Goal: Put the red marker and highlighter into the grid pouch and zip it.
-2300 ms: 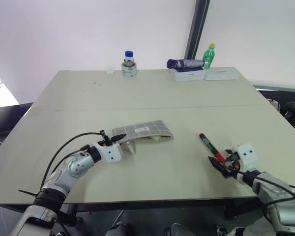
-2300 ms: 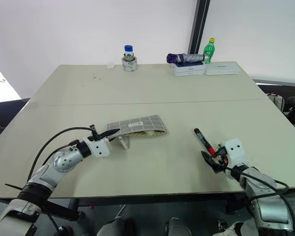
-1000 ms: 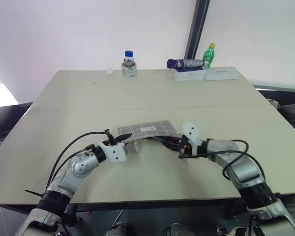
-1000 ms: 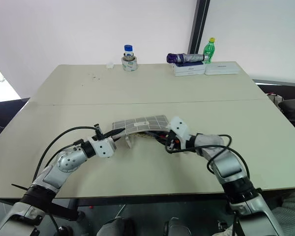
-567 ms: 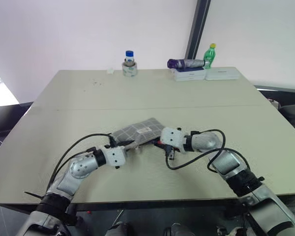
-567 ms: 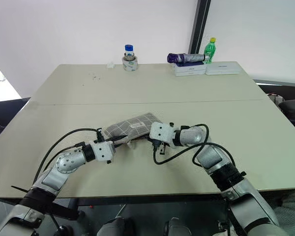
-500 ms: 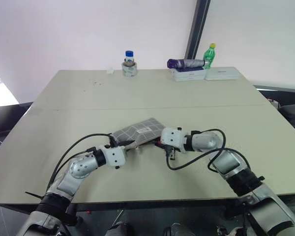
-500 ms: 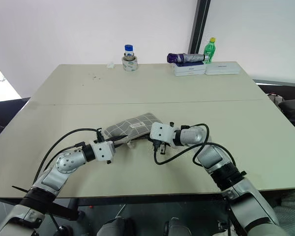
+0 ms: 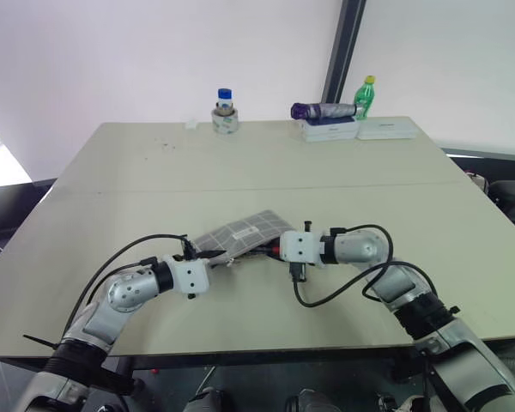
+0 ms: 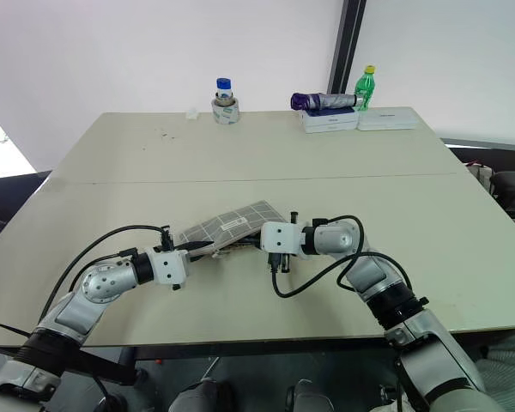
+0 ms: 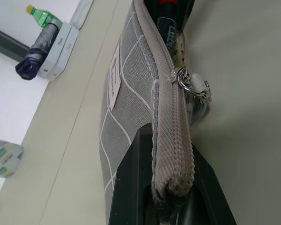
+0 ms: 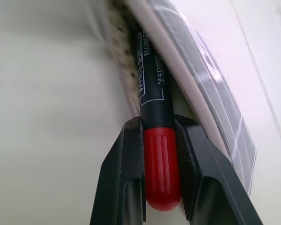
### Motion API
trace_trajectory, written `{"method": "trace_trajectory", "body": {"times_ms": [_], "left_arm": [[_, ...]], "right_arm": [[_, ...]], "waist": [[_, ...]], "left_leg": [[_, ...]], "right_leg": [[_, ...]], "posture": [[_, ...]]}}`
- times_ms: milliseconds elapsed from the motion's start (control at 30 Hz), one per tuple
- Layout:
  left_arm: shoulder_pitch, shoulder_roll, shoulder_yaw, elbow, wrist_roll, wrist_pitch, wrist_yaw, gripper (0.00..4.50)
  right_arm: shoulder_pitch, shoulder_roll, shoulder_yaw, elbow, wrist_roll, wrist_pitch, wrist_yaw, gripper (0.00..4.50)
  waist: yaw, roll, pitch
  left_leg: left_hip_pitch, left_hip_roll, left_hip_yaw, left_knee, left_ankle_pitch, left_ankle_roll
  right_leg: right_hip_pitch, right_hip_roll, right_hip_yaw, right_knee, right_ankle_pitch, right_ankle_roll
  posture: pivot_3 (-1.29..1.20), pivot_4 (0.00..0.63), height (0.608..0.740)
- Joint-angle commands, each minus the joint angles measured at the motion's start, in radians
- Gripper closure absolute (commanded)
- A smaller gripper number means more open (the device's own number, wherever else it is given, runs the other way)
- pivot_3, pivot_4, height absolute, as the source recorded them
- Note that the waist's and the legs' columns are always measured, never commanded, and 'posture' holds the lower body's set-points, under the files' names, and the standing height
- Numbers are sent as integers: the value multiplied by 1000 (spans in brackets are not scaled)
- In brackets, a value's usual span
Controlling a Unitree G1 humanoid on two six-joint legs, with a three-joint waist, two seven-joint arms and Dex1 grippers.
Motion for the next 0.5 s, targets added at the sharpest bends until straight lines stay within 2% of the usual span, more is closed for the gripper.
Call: {"method": "trace_trajectory", "body": {"times_ms": [33,400,500], "left_arm": [[3,0,5,-24,-35,-28,-14,4500],[28,2,9,-18,-34,-35,-30,4500],[29,-2,8,-16,-33,-35,-29,4500]], "right_arm": [[-31,27,-4,20,-18,-44,-26,4152],[-59,21,-16,91,-10,-135,9,4152],[-61,42,-24,90,3,-142,8,2697]], "waist": [[1,0,0],[-1,0,0],[-1,0,0]], "left_leg": [[0,0,0,0,0,0],[0,0,0,0,0,0],[0,0,0,0,0,0]], "right_leg": [[0,0,0,0,0,0],[0,0,0,0,0,0],[0,0,0,0,0,0]], "posture": [[0,150,740],[0,150,740],[0,150,740]]}}
